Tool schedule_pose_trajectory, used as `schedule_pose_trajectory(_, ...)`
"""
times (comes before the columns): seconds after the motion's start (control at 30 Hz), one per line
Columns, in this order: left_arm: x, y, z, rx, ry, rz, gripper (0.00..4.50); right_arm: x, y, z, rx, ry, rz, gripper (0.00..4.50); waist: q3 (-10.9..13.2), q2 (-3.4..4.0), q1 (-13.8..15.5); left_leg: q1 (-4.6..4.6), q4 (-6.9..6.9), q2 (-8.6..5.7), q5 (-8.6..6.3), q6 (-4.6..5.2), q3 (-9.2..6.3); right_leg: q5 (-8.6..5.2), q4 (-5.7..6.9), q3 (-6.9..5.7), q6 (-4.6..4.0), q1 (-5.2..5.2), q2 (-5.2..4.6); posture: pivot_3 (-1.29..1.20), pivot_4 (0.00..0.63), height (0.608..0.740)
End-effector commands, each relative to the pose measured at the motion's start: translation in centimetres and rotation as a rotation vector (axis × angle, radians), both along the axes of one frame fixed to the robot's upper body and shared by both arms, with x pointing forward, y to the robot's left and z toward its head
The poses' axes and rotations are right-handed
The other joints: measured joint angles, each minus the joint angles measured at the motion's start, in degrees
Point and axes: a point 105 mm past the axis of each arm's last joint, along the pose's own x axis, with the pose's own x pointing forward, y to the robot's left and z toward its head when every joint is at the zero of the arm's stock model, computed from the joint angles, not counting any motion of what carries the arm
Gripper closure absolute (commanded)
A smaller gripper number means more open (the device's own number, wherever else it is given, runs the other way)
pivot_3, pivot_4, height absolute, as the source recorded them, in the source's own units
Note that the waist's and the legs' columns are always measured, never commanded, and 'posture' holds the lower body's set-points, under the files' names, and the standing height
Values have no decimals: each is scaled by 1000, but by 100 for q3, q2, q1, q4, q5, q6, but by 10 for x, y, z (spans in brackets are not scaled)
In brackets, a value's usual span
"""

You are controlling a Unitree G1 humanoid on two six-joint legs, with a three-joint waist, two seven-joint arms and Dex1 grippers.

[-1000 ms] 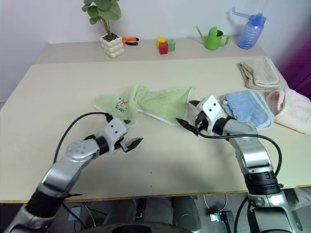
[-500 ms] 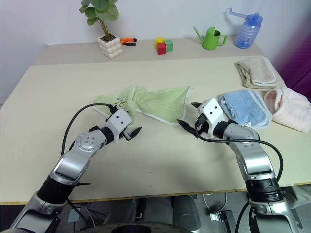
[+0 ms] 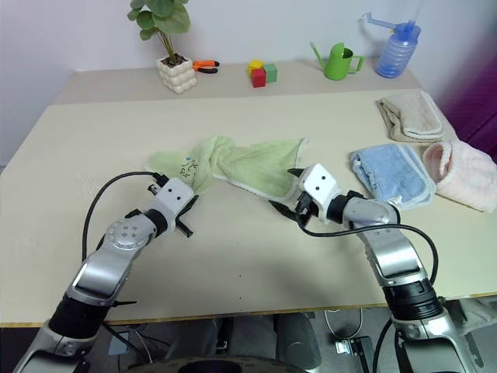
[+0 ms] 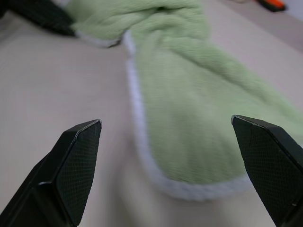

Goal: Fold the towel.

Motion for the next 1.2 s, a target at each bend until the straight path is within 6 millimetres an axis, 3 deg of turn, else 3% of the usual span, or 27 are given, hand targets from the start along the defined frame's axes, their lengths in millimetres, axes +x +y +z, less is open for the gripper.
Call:
schedule_pose_trajectory(0.03,0,14,30,-33,-128,43,4428,9,16,2,-68,-85,-7,0,2,-3,-2,0,0,0,0,0,0,0,0,0,0,0,0,0,150,730)
schedule_pose_trajectory(0.17,-3,18,32,-31,-140,44,4428,25,13,-7,-124,-99,-83,0,1,-3,40,0,0,-4,2,-4,0,0,1,-1,0,-1,-5,0,150,730)
schedule_pose_trajectory(0.3,-2,22,32,-25,-142,48,4428,38,-3,-17,-218,-114,-150,0,1,-4,47,-4,0,-11,1,-3,-1,1,-3,-2,0,0,-11,0,150,730)
schedule_pose_trajectory(0.4,-1,25,33,-22,-147,55,4500,44,-15,-18,-265,-137,-184,853,1,-4,22,-3,0,-9,1,-3,-2,1,-2,-3,0,0,-8,0,150,730)
schedule_pose_trajectory(0.63,-1,28,32,-14,-150,58,4500,50,-29,-7,-285,-196,-230,4372,0,-5,11,-3,0,-9,1,-3,-1,1,-1,-3,0,0,-7,0,150,730)
schedule_pose_trajectory(1.0,8,43,45,-1,-212,87,4500,63,-38,18,-283,-304,-275,4443,1,-5,10,-3,0,-7,1,-3,-1,1,-1,-3,0,0,-6,0,150,730)
schedule_pose_trajectory(1.1,21,46,67,-30,-301,105,4500,77,-45,45,-270,-397,-330,4443,1,-5,14,-3,0,-7,2,-4,-2,1,0,-4,0,-1,-6,0,150,730)
schedule_pose_trajectory(1.2,47,51,106,-37,-441,123,4500,96,-57,86,-273,-525,-395,4443,3,-7,30,-4,1,-11,4,-7,-2,1,0,-5,1,-1,-7,0,150,730)
